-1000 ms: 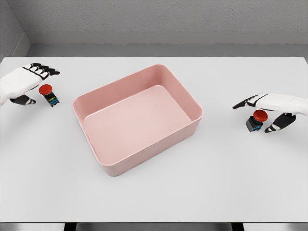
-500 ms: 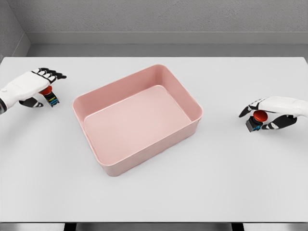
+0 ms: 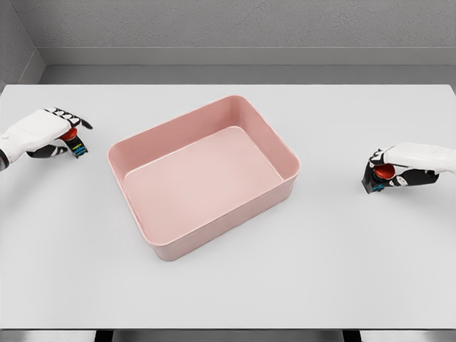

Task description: Put the industrial switch in the basket with both arms

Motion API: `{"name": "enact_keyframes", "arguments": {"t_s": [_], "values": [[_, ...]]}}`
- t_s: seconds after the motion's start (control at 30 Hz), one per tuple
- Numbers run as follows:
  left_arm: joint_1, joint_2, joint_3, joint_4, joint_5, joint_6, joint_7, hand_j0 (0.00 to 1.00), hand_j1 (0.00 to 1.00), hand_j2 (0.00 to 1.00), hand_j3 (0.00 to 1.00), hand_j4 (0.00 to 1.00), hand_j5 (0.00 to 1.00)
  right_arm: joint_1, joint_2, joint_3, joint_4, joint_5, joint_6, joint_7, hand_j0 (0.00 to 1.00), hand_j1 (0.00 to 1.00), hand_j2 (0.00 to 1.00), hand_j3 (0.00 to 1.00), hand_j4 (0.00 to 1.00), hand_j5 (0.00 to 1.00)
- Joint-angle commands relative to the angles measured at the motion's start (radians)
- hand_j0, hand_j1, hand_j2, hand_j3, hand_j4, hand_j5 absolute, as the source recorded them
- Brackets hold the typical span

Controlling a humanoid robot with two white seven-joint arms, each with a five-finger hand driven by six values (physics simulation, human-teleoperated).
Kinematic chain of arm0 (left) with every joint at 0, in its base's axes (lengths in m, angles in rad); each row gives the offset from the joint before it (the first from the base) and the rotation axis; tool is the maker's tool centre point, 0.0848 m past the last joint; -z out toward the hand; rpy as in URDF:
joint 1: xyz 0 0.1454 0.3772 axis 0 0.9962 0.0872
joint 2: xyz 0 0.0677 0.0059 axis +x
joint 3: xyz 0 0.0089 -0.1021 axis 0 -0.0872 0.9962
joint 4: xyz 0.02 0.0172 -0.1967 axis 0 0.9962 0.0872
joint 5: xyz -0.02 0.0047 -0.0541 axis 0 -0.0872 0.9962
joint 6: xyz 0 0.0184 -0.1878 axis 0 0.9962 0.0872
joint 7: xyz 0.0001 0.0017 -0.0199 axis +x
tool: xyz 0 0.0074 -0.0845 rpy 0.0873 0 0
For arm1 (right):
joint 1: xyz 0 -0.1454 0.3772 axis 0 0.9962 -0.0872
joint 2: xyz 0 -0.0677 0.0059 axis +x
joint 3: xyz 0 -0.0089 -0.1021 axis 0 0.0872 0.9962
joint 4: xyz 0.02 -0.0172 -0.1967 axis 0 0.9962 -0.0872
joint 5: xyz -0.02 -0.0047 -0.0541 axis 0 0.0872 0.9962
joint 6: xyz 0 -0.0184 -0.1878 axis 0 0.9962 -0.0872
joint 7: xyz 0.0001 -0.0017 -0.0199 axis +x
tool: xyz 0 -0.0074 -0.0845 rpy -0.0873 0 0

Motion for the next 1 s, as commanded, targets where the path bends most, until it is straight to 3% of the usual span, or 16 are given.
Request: {"name": "enact_keyframes", "arguments": {"t_s": [0.0, 0.07, 0.23, 0.43, 0.57, 0.97], "values": [[0.0, 0.004, 0.0, 0.0, 0.007, 0.001, 0.003, 0.46, 0.46, 0.46, 0.46, 0.46, 0.46, 0.0, -0.002, -0.004, -0.001, -0.004, 0.002, -0.002, 0.4, 0.4, 0.4, 0.4, 0.4, 0.4], [0.0, 0.009, 0.0, 0.0, 0.007, 0.001, 0.001, 0.4, 0.4, 0.4, 0.4, 0.4, 0.4, -0.005, -0.002, -0.007, -0.004, -0.004, 0.002, -0.002, 0.4, 0.4, 0.4, 0.4, 0.4, 0.4], [0.002, 0.017, 0.002, -0.02, 0.014, 0.001, 0.001, 0.35, 0.35, 0.35, 0.35, 0.35, 0.35, -0.014, -0.006, -0.027, -0.009, -0.007, 0.002, -0.003, 0.4, 0.4, 0.4, 0.4, 0.4, 0.4], [0.018, 0.063, 0.0, -0.185, 0.052, 0.001, 0.0, 0.26, 0.26, 0.26, 0.26, 0.26, 0.26, -0.055, -0.006, -0.029, -0.012, -0.008, 0.002, -0.003, 0.4, 0.4, 0.4, 0.4, 0.4, 0.4], [0.02, 0.087, 0.002, -0.224, 0.075, 0.001, -0.002, 0.26, 0.26, 0.26, 0.26, 0.26, 0.26, -0.069, -0.005, -0.027, -0.022, -0.008, 0.002, -0.003, 0.4, 0.4, 0.4, 0.4, 0.4, 0.4], [0.023, 0.116, 0.005, -0.489, 0.15, 0.001, -0.01, 0.26, 0.26, 0.26, 0.26, 0.26, 0.26, -0.115, 0.014, -0.029, -0.033, -0.01, 0.002, -0.002, 0.39, 0.39, 0.39, 0.39, 0.39, 0.39]]}}
